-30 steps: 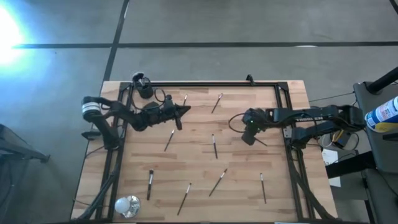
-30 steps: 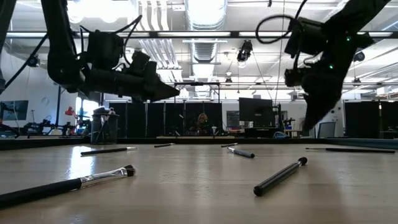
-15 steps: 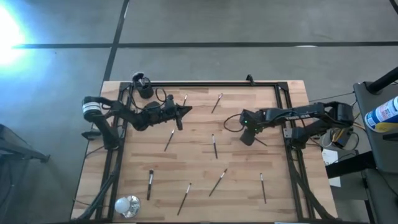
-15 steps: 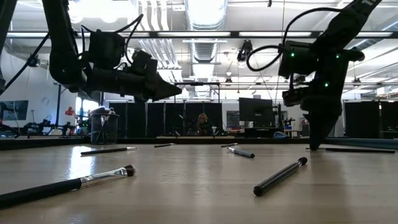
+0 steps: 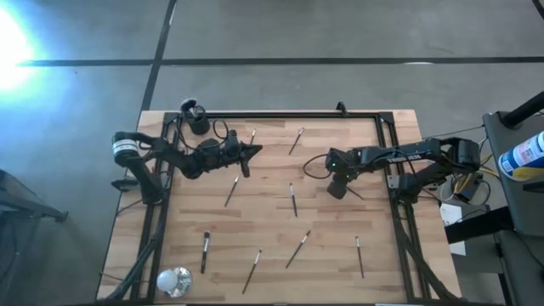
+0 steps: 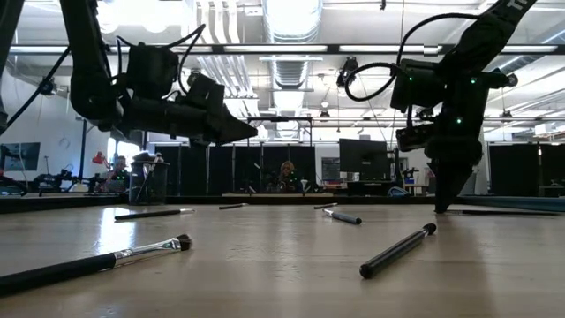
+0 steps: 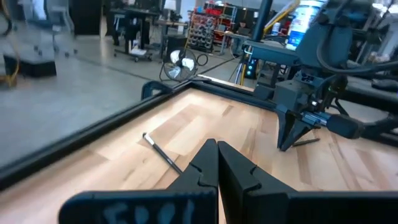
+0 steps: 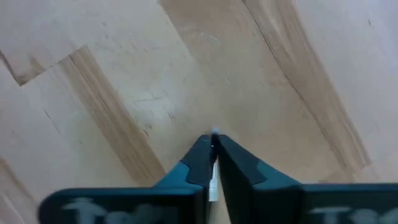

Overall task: Put items in baskets/containers
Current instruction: Put the black eyeshadow brush into the black pen holder

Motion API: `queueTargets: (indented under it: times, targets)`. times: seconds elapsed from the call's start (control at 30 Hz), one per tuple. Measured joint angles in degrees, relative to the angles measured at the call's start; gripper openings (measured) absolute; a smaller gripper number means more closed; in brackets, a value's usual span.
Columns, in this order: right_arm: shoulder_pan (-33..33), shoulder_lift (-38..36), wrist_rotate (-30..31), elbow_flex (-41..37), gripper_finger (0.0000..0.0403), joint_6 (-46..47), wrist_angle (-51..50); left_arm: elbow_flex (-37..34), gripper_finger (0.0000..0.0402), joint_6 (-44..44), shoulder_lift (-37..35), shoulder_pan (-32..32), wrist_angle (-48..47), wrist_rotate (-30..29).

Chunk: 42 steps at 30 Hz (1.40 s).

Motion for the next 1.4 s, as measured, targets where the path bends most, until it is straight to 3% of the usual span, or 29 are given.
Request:
queueTargets:
  times: [0.2,0.37,0.47,0.57,0.7,0.9,1.1,1.4]
  targets:
    - [0.07,-2.27,-1.82,-0.06,0.0009,-2.38,3.27,3.43,0.0005,-7.06,-0.03,0.39,-7.12,-1.42]
    - [0.01,-6.83,-5.03,-2.04,0.0009,-3.97,14.31,6.28,0.0049,-7.36,-0.02,-0.88,-11.97,-1.46]
    - [0.09,-9.07,-7.64,-3.59,0.0008,-4.48,24.03,6.75,0.0079,-6.93,0.00,-2.34,-10.34,-1.26]
    - [0.09,-9.63,-8.94,-5.29,0.0008,-4.49,34.68,6.78,0.0096,-4.73,0.24,-4.59,-4.56,3.06]
    - [0.13,-9.38,-12.61,-6.21,0.0008,-4.07,51.48,7.03,0.0100,-4.58,1.47,-7.41,2.51,7.74]
    - [1.05,-8.75,-13.77,-6.29,0.0008,-4.00,67.37,10.34,0.0100,-6.34,3.41,-9.83,2.79,7.81]
    - [1.97,-8.77,-13.71,-6.29,0.0008,-3.98,76.49,15.46,0.0100,-6.65,4.00,-10.45,0.10,7.79]
    - [2.38,-8.77,-13.68,-5.76,0.0008,-4.73,79.94,22.04,0.0100,-3.97,4.02,-11.72,-6.61,8.27]
